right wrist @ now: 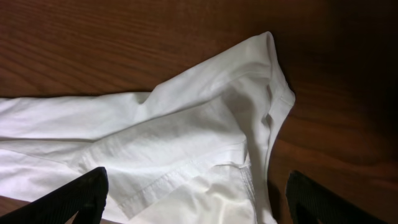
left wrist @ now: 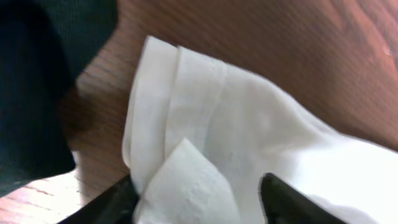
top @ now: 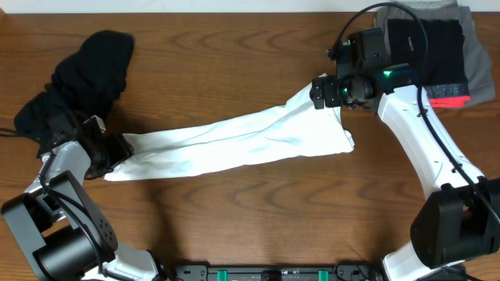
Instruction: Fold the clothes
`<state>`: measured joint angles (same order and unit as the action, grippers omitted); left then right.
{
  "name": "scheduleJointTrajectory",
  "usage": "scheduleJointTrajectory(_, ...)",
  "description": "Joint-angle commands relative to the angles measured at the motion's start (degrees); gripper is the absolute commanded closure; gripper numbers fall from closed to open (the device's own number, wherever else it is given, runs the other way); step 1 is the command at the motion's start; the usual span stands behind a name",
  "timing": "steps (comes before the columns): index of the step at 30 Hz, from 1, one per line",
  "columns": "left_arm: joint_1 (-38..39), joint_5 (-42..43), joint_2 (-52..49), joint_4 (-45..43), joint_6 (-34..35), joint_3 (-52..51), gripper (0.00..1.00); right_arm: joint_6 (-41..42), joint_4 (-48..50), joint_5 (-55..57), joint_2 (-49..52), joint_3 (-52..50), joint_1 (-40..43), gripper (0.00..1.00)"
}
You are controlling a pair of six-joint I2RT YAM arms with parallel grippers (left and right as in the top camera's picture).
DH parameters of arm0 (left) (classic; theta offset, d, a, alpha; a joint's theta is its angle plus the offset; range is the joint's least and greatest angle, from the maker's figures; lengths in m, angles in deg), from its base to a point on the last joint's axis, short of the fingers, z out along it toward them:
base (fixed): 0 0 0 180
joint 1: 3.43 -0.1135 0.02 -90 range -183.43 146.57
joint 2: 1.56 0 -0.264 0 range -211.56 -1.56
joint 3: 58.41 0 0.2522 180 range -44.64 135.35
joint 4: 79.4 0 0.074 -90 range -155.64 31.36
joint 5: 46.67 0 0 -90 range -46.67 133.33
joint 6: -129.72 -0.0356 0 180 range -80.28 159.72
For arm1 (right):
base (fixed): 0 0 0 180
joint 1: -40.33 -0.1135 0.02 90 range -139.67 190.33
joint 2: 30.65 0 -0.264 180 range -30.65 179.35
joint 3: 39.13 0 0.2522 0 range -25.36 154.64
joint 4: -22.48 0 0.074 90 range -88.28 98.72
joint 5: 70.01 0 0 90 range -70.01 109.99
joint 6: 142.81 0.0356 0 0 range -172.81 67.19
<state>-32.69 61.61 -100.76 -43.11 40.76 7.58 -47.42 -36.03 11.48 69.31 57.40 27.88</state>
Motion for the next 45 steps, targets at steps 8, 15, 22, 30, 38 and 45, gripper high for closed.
scheduleJointTrajectory(8, -0.7, 2.03, -0.9, 1.05, -1.29, 0.72, 0.94, -0.74, -0.07, 0.31, 0.2, 0.79, 0.37, 0.12)
scheduleJointTrajectory(15, -1.97, 1.81, 6.29, 2.95, 1.4, 2.89, 0.94, -0.74, -1.79, 0.31, 0.35, 0.79, 0.39, 0.12)
scheduleJointTrajectory(22, -1.97, 0.55, 15.23, 4.63, 1.4, 2.89, 0.94, -0.74, -1.99, -0.37, 0.39, 0.76, 0.39, 0.12)
scheduleJointTrajectory(30, 4.15, 7.8, 16.24, 5.46, 1.46, 2.89, 0.94, -0.74, -1.92, -0.59, 0.39, 0.76, 0.37, 0.12)
scheduleJointTrajectory(38, 18.71, 7.85, 16.24, 0.57, 4.74, 2.89, 0.94, -0.76, -2.71, -0.76, 0.46, 0.76, -0.28, 0.12)
scheduleJointTrajectory(45, 29.59, 7.8, 15.1, -4.42, 7.54, 2.86, 0.94, 1.01, -2.36, -0.5, 0.46, 0.76, 0.11, 0.05)
